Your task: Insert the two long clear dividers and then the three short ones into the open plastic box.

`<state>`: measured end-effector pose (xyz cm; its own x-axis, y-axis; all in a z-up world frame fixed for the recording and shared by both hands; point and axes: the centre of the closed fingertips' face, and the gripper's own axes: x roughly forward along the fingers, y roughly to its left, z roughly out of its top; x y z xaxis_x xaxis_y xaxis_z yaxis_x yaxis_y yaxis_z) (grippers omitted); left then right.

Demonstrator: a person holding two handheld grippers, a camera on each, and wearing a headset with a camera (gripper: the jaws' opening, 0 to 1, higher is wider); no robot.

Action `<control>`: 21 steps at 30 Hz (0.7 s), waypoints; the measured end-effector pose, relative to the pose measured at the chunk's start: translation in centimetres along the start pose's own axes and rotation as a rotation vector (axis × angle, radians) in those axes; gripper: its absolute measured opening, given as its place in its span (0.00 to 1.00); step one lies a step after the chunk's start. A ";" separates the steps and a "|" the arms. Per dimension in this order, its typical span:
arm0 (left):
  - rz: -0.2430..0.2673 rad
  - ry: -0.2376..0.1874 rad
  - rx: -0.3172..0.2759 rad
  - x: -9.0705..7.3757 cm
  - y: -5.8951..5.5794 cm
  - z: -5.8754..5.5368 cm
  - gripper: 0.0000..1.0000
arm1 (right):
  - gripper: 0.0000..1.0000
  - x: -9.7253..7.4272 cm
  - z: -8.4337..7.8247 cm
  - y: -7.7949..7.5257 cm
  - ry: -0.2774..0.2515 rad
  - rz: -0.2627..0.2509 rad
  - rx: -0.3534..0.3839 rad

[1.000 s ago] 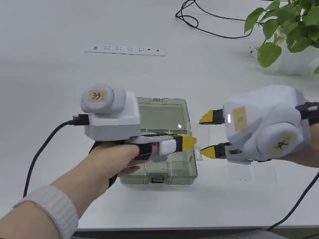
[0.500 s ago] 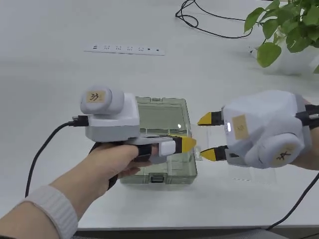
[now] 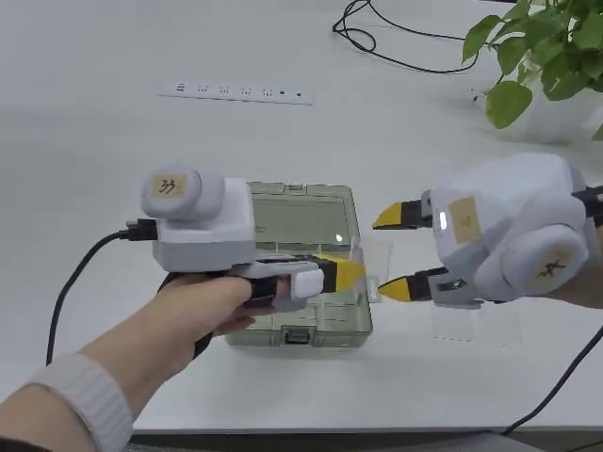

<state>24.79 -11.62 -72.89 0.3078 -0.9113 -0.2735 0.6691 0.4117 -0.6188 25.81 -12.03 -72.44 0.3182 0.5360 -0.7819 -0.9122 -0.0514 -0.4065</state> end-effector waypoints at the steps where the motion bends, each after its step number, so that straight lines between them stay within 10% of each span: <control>1: -0.016 0.010 0.045 -0.1 -0.2 -0.1 0.00 | 0.37 -0.2 0.3 0.1 -0.019 0.021 0.033; 10: -0.089 0.056 0.300 -0.9 -0.9 -0.8 0.00 | 0.30 -1.3 1.6 0.6 -0.118 0.191 0.224; 21: -0.160 0.101 0.550 -1.5 -1.7 -1.6 0.00 | 0.20 -1.7 2.0 2.1 -0.118 0.338 0.250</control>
<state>22.14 -10.97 -72.63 0.1262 -0.9474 -0.2941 0.9633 0.1879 -0.1918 22.81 -11.40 -71.01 -0.0271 0.6175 -0.7861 -0.9991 -0.0425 0.0011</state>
